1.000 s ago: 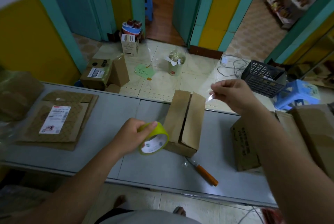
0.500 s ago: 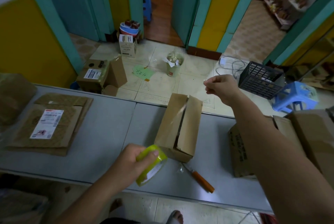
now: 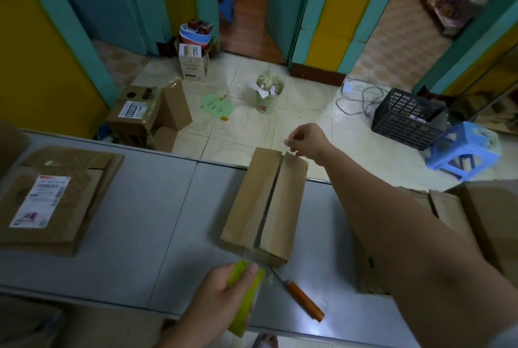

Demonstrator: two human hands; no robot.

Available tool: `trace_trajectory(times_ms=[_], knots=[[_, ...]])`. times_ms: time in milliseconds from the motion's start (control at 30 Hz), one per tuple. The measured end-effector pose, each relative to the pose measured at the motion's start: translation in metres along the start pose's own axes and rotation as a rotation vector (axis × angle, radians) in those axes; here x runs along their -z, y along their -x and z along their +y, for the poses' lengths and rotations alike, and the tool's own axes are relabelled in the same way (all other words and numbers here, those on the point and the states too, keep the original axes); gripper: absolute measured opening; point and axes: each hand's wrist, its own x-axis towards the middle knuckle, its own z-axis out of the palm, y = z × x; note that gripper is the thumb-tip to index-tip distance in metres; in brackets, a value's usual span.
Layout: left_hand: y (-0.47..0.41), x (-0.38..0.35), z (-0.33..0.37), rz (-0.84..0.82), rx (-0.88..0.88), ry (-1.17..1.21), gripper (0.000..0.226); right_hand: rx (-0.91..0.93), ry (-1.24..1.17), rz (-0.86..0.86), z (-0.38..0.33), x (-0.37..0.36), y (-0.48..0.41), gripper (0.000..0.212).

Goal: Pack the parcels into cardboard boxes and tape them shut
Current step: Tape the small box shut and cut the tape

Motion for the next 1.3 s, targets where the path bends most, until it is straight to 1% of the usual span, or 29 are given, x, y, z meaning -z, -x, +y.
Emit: trace_trajectory(times_ms=[100,167,200,267,367,533,800,967,1067,1133,1200,1233,1300], knots=[[-0.003,-0.001,0.0,0.003,-0.001,0.005,0.04,0.027,0.001,0.017,0.002,-0.012,-0.008,0.017],[-0.004,-0.002,0.002,0.011,0.003,0.027,0.047,0.03,0.022,0.03,0.004,-0.018,-0.014,0.017],[-0.005,-0.003,0.003,0.016,0.001,0.025,0.046,0.028,0.039,0.033,0.005,-0.02,-0.016,0.017],[-0.005,-0.004,0.006,0.019,-0.004,0.024,0.036,0.02,0.076,0.04,0.009,-0.022,-0.019,0.017],[-0.006,-0.006,0.007,0.01,0.015,0.037,0.034,0.01,0.113,0.045,0.012,-0.022,-0.021,0.018],[-0.009,-0.004,0.004,-0.031,0.021,0.076,0.04,0.01,0.15,0.041,0.014,-0.024,-0.024,0.016],[-0.019,-0.005,-0.007,-0.051,-0.007,0.048,0.053,-0.027,0.173,0.05,0.02,-0.033,-0.026,0.014],[-0.024,-0.003,-0.017,-0.063,0.011,-0.007,0.043,-0.04,0.179,0.045,0.028,-0.041,-0.025,0.013],[-0.028,-0.001,-0.022,-0.062,0.02,-0.044,0.042,-0.106,0.158,0.035,0.032,-0.042,-0.027,0.025],[-0.03,0.001,-0.026,-0.046,0.019,-0.066,0.043,-0.145,0.155,0.064,0.033,-0.042,-0.028,0.036],[-0.031,0.002,-0.034,-0.04,0.015,-0.111,0.044,-0.152,0.2,0.096,0.035,-0.043,-0.026,0.041],[-0.032,0.002,-0.037,-0.041,0.02,-0.123,0.043,-0.15,0.218,0.106,0.036,-0.045,-0.026,0.039],[-0.033,0.003,-0.043,-0.034,0.04,-0.129,0.043,-0.113,0.263,0.144,0.04,-0.049,-0.023,0.027]])
